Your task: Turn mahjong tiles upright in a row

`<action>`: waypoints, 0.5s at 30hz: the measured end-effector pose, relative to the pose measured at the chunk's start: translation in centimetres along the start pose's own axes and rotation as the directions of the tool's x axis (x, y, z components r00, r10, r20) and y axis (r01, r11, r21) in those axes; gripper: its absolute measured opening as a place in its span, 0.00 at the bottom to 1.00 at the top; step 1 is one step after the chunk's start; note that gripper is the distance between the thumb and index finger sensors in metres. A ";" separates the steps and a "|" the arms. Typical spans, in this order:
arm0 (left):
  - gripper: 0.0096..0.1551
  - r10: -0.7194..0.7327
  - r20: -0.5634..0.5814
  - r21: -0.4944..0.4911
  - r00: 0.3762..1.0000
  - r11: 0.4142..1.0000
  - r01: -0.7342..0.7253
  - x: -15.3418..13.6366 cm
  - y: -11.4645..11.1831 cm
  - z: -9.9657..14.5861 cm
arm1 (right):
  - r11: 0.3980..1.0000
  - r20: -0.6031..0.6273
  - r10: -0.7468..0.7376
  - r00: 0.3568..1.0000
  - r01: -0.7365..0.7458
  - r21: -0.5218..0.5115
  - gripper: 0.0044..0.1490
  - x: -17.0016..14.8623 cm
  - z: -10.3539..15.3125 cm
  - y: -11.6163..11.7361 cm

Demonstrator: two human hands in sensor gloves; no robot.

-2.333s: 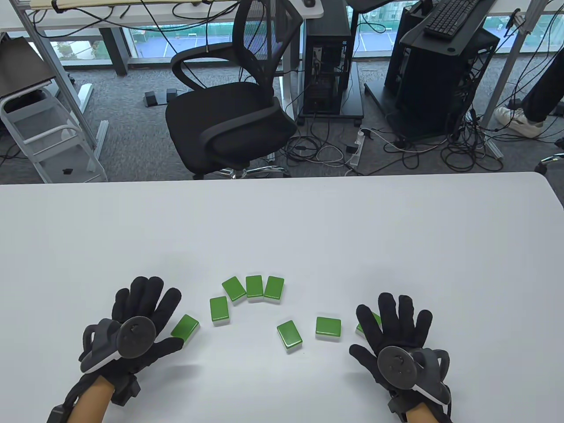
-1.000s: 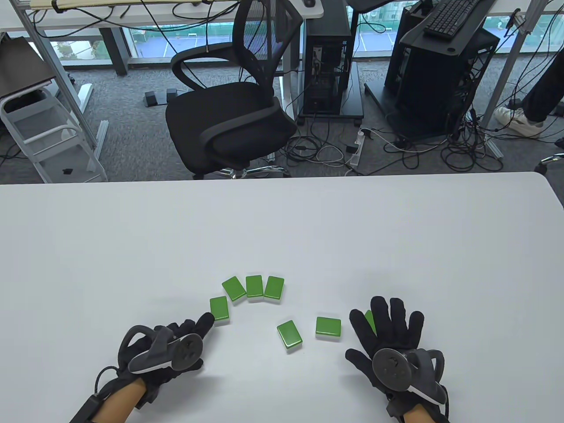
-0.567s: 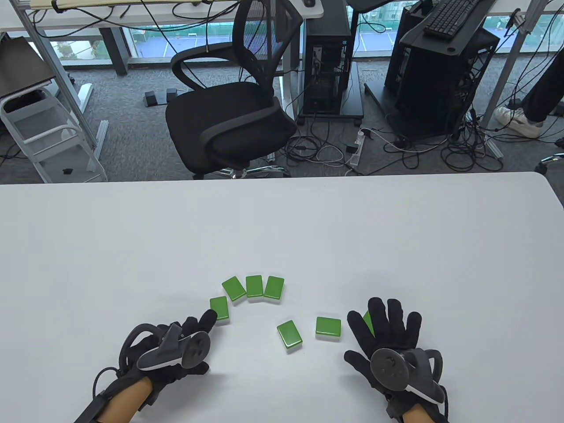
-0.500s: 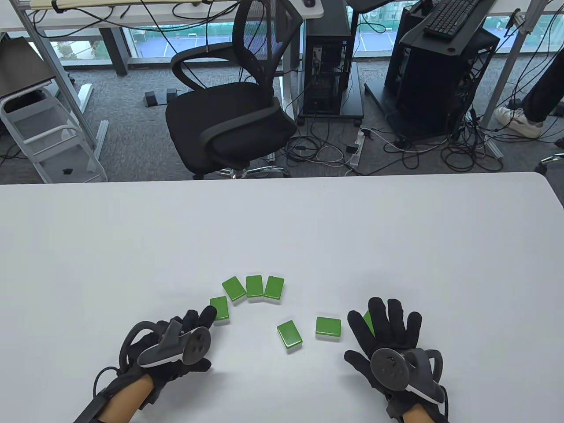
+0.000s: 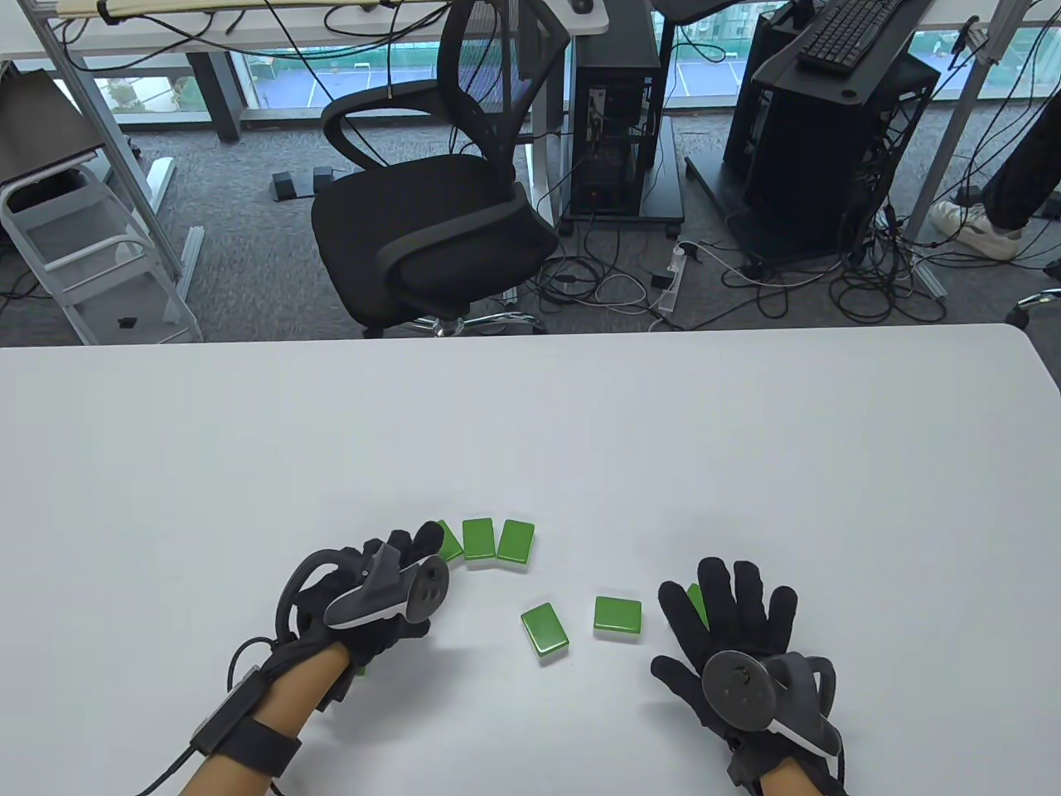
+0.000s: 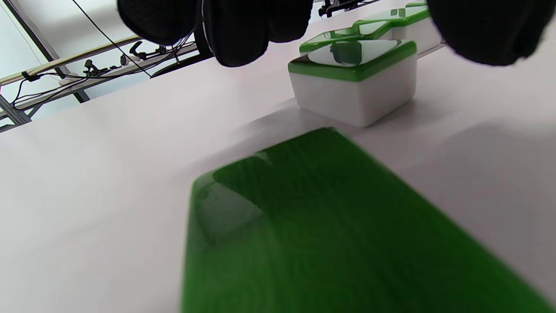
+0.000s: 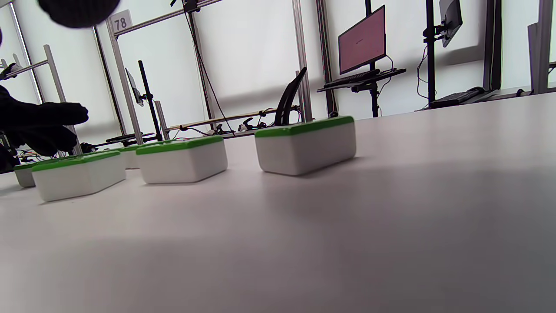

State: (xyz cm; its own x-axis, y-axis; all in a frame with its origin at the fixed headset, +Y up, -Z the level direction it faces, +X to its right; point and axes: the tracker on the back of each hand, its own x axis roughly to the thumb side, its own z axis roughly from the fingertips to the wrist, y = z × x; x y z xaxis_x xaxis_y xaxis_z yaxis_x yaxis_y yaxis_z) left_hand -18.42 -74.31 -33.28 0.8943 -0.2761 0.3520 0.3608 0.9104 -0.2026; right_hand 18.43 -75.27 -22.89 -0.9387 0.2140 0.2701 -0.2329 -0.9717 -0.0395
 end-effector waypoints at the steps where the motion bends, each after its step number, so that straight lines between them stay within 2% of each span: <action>1: 0.64 0.001 -0.009 -0.018 1.000 1.000 -0.001 0.0 -0.1 -0.3 | 1.000 0.002 -0.002 1.000 0.002 0.000 0.49 0.0 0.0 0.0; 7: 0.62 0.039 -0.004 -0.064 0.999 0.997 -0.039 0.2 -0.5 -1.6 | 1.000 0.006 -0.015 1.000 0.015 -0.006 0.49 0.0 0.0 0.0; 15: 0.58 -0.006 -0.018 -0.027 1.000 1.000 0.006 0.8 -0.8 -2.1 | 1.000 0.009 -0.011 1.000 0.011 -0.007 0.49 0.1 0.0 0.0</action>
State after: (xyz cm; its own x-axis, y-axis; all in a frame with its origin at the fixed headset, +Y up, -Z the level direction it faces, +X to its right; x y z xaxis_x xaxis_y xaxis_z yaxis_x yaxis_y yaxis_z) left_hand -17.48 -75.86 -34.74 0.8967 -0.2876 0.3365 0.3731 0.9001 -0.2249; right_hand 18.34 -75.22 -22.86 -0.9338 0.2241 0.2789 -0.2453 -0.9685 -0.0431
